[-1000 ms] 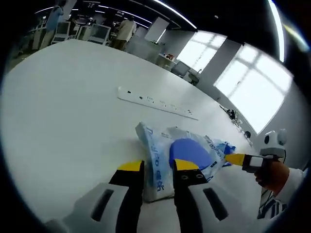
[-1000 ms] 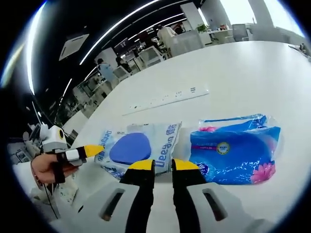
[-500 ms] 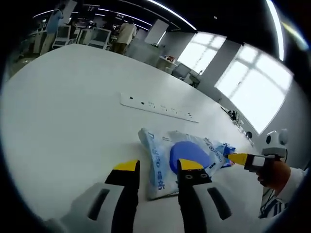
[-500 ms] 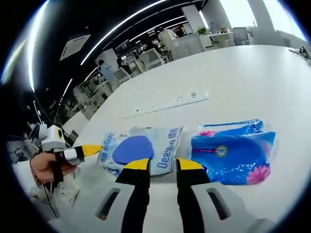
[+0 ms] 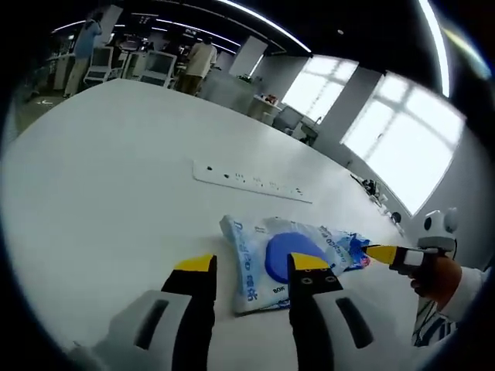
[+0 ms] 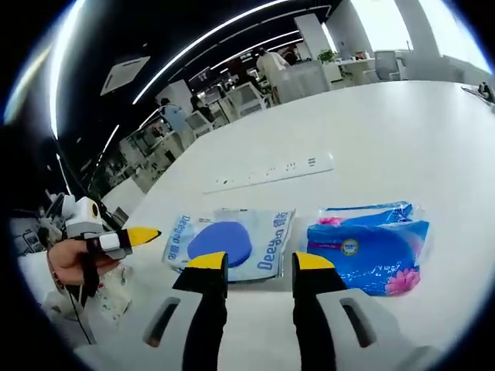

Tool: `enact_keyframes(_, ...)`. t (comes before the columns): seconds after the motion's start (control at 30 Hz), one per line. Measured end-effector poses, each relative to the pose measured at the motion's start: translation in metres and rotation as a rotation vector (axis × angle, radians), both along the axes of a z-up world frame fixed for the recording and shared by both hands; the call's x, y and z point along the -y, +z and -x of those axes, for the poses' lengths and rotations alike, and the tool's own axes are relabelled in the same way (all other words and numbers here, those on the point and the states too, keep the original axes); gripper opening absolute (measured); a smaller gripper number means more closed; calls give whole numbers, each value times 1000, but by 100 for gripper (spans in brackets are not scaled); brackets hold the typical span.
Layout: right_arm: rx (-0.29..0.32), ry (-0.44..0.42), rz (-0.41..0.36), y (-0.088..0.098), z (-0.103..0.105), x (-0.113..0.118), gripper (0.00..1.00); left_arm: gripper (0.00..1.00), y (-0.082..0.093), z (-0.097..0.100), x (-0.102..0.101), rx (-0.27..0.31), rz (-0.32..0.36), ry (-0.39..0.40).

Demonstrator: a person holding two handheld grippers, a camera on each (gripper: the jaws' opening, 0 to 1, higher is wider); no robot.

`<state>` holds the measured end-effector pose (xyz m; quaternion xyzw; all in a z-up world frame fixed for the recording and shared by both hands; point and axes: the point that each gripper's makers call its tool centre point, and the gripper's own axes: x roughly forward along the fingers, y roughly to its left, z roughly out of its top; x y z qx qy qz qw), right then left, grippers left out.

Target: Arrange the tabletop items into an orderly group along one side of the table until the central work area is clear of visible clutter.

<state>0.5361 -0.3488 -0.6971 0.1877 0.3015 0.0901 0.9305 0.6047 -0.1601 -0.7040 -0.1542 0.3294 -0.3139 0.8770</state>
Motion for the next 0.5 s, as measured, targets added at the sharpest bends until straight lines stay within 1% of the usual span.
enact_keyframes(0.23, 13, 18, -14, 9, 3, 0, 38, 38, 9, 7, -4, 16, -9, -12)
enact_keyframes(0.37, 32, 38, -15, 19, 3, -3, 40, 40, 15, 10, -7, 22, -9, -18)
enact_keyframes(0.5, 47, 55, -30, 28, 3, -6, 44, 42, 21, 12, -10, 30, -10, -22)
